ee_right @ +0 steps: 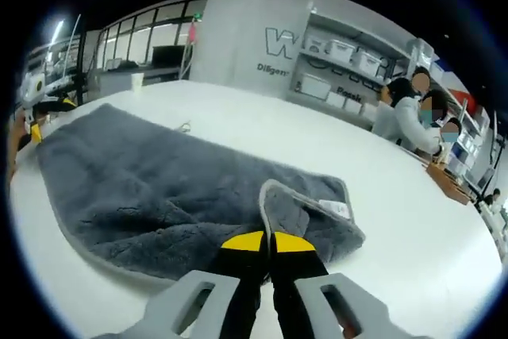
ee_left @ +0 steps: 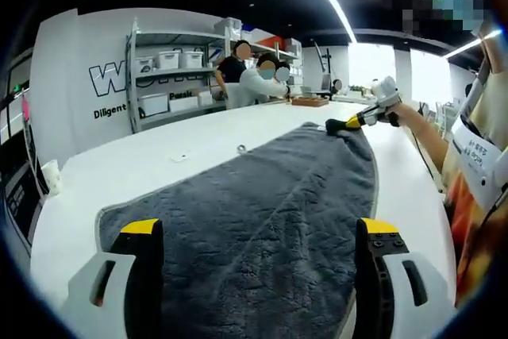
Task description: Open the folded towel by lifting each exposed corner and separating the folded layers until the towel lies flat within the target outline without major curled edges
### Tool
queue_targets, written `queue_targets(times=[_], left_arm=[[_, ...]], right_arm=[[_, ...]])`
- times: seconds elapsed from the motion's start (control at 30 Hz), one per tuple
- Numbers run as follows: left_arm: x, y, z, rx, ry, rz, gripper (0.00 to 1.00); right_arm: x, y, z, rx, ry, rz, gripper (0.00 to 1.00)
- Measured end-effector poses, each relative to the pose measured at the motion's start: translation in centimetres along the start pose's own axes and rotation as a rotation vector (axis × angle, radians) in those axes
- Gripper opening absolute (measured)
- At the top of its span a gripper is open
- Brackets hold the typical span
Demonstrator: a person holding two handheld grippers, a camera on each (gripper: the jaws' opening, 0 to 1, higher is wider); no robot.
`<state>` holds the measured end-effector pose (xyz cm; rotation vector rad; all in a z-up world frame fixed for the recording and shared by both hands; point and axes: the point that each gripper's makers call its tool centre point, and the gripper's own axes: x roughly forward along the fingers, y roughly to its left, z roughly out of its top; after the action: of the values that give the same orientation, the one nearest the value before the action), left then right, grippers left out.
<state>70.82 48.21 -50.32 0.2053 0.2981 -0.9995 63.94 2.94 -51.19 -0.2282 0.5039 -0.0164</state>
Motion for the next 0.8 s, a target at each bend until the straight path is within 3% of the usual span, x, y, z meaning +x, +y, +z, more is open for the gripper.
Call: queue_targets(times=[0.23,0.8], left_arm=[[0.0,-0.1,-0.3,0.005,0.01,-0.006,1.0],[-0.1,-0.6,-0.2,0.024,0.01,-0.017,1.0]], right_arm=[[-2.1,-0.3,-0.5,0.047,-0.009,-0.019,0.0],[-5.5,-0.6,-3.6,0.148,0.001,-0.099,0.0]])
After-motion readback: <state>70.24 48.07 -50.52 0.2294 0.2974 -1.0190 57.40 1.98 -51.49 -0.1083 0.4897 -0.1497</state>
